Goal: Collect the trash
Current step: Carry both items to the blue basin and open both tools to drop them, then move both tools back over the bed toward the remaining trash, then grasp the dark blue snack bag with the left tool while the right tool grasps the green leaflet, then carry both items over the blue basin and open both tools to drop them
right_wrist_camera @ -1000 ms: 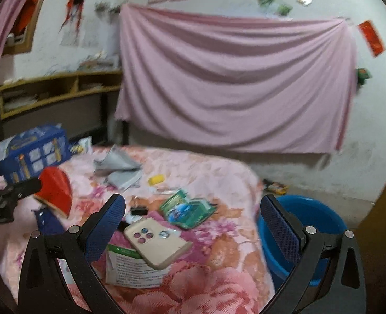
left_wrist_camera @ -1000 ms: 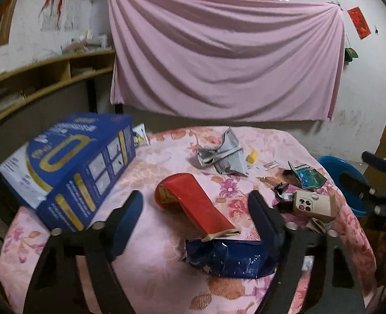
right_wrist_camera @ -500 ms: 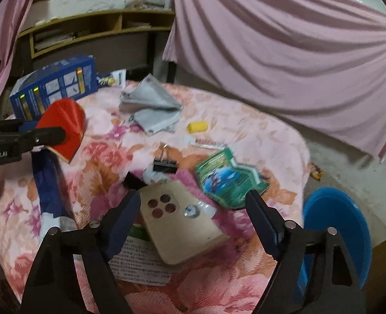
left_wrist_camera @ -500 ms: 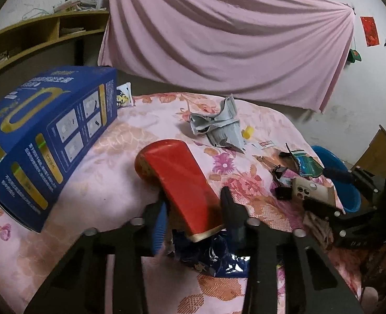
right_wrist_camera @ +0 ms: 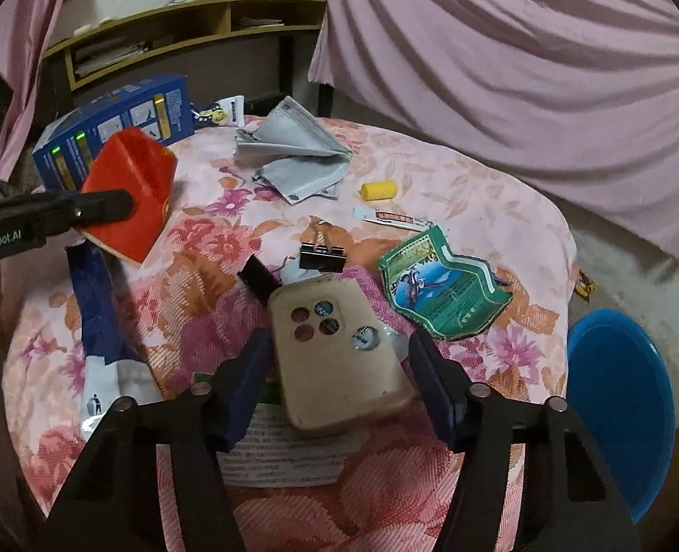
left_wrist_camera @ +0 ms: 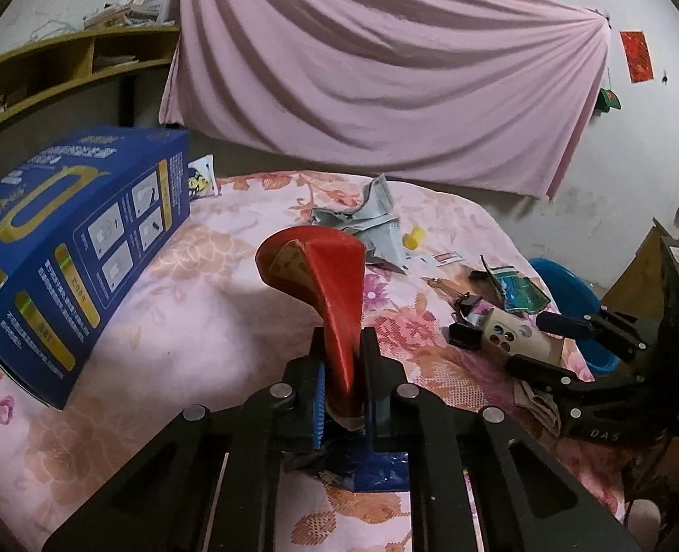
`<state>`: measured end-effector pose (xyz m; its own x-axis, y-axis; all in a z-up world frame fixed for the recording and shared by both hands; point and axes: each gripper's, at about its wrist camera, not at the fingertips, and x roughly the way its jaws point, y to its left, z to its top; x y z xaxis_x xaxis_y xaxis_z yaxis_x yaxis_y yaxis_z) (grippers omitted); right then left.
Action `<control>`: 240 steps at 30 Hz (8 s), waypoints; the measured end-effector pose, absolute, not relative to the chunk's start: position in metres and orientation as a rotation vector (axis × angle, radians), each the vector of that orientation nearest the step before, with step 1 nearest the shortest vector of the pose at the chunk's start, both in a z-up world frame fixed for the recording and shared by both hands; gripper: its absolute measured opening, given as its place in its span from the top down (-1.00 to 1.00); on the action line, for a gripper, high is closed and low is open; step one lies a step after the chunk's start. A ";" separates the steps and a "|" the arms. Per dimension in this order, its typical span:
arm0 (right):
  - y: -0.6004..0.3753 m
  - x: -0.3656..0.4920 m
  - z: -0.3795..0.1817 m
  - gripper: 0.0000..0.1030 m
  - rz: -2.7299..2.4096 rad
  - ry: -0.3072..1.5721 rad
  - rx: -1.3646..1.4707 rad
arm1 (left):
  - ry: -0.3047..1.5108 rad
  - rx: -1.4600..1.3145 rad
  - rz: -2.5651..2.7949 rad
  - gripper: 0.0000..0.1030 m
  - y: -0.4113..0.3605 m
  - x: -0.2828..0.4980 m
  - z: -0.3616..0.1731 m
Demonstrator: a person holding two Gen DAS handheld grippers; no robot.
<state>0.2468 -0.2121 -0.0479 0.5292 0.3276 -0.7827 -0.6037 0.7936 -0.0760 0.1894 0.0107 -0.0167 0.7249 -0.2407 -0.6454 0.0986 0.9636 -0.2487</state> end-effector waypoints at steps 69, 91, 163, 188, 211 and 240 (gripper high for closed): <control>-0.482 0.259 -0.037 -0.06 -0.189 0.570 0.402 | 0.783 0.033 -0.662 0.74 -0.317 0.341 0.006; -0.470 0.250 -0.010 -0.15 -0.153 0.428 0.351 | 0.625 -0.056 -0.508 0.21 -0.246 0.310 0.044; -0.250 0.212 -0.050 -0.68 0.603 0.812 -0.129 | 0.883 -0.426 -0.211 0.12 -0.029 0.203 -0.038; -0.239 0.215 -0.053 -0.46 0.671 0.855 -0.135 | 0.849 -0.338 -0.228 0.45 -0.014 0.189 -0.023; -0.283 0.203 -0.010 -0.29 0.486 0.516 -0.004 | 0.562 -0.211 -0.309 0.59 -0.066 0.188 0.025; -0.469 0.224 -0.012 -0.31 -0.112 0.313 0.322 | 0.576 -0.006 -0.672 0.58 -0.267 0.295 0.025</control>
<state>0.2245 -0.4691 -0.0123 0.9459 -0.0582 -0.3193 0.1571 0.9429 0.2937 0.2952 -0.2673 0.0253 0.6330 -0.5892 -0.5021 0.5858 0.7886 -0.1869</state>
